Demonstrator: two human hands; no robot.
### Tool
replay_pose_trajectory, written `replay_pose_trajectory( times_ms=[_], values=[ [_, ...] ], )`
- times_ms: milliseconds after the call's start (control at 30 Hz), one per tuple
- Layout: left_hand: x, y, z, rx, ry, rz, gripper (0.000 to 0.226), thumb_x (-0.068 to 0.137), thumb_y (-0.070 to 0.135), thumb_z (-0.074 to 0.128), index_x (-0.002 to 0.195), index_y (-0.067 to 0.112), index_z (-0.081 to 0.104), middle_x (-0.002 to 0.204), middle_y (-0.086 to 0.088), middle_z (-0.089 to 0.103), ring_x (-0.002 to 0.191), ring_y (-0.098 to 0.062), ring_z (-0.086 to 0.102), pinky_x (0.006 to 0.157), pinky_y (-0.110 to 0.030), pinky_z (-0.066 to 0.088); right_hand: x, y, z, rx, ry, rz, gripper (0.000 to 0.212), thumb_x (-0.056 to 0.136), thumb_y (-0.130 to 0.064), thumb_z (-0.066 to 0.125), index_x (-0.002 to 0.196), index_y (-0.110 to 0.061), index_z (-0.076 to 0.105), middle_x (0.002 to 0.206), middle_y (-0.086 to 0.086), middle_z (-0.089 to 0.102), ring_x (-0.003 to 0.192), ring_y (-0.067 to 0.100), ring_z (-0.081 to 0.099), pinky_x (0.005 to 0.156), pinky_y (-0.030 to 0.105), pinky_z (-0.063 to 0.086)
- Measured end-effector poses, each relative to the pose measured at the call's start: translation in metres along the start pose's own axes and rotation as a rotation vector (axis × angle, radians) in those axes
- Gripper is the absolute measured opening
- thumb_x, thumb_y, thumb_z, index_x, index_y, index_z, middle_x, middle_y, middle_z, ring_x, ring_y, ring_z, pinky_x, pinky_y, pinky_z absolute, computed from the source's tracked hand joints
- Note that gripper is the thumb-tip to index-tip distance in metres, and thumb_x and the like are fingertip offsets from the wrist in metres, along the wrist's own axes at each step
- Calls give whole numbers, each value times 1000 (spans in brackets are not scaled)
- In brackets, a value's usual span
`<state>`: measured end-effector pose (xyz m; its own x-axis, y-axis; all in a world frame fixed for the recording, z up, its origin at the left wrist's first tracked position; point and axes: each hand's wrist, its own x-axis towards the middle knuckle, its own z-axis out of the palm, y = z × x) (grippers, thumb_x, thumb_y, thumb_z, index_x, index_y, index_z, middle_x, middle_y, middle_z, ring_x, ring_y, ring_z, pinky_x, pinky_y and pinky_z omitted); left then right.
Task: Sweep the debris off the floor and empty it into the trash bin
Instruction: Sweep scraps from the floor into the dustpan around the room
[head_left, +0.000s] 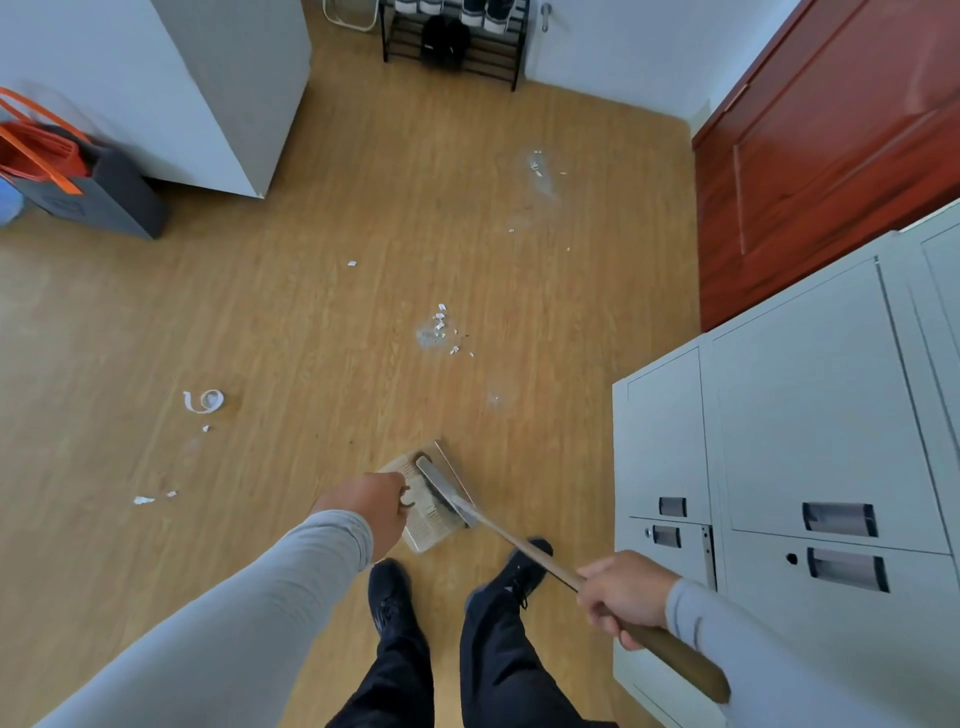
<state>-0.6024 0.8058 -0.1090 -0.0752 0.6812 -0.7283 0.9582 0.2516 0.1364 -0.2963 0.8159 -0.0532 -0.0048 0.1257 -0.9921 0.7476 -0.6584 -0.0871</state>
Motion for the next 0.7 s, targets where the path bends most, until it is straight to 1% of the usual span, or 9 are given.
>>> replay_pose_trajectory(
  times_ms=[67,133,233,333,400,500,600,633,700],
  values=[
    [-6,-5,-7,-17,16,6,13,97,36,45,99,29,56,83,10,62,70,-13,63,55,-25,48,-13,6,-5,33,25,-24,40,89,-6,52,125,-23,49,59,3,59,46,11,46,44,23,42],
    [-9,-5,-19,-27,26,12,14,97,36,45,103,29,57,84,10,61,68,-11,60,55,-25,46,-18,6,-14,57,88,-40,30,89,-7,52,116,-17,56,55,2,57,44,12,46,46,24,42],
    [-6,1,-37,-11,35,12,20,98,37,45,109,29,58,89,9,63,70,-11,59,54,-25,45,-11,-6,-33,164,199,-59,29,88,-5,53,114,-18,58,58,5,57,43,13,46,43,21,39],
    [12,13,-54,-9,38,1,23,98,36,46,116,28,58,92,9,63,73,-13,61,56,-25,46,5,-28,-55,207,291,-68,20,87,-4,52,102,-7,64,61,8,56,43,15,45,43,20,38],
    [30,23,-65,-10,30,-13,23,97,34,46,115,28,59,92,8,63,74,-13,63,55,-26,47,23,-43,-77,166,341,-77,19,84,-5,50,97,-4,65,61,10,56,45,19,46,44,22,40],
    [59,37,-79,-17,21,-41,21,97,33,46,111,27,60,89,8,61,72,-13,62,53,-25,44,51,-68,-116,127,381,-74,16,80,-6,50,91,-5,61,55,11,58,44,22,48,46,26,44],
    [89,51,-92,-2,29,-68,19,95,33,45,107,28,59,86,8,60,70,-14,61,53,-26,45,80,-89,-150,82,405,-37,19,78,-5,47,84,1,64,53,11,60,47,25,51,59,32,49],
    [97,55,-95,-9,31,-74,18,95,33,45,106,28,59,86,8,60,70,-14,61,53,-26,46,89,-95,-157,47,408,-19,22,80,-4,46,82,4,66,52,11,59,46,25,51,60,32,50],
    [110,58,-98,-17,43,-78,18,95,34,45,105,30,59,87,8,61,71,-15,62,55,-27,48,106,-104,-162,-65,386,13,28,83,0,44,91,9,70,50,11,59,42,24,53,54,27,49]
  ],
)
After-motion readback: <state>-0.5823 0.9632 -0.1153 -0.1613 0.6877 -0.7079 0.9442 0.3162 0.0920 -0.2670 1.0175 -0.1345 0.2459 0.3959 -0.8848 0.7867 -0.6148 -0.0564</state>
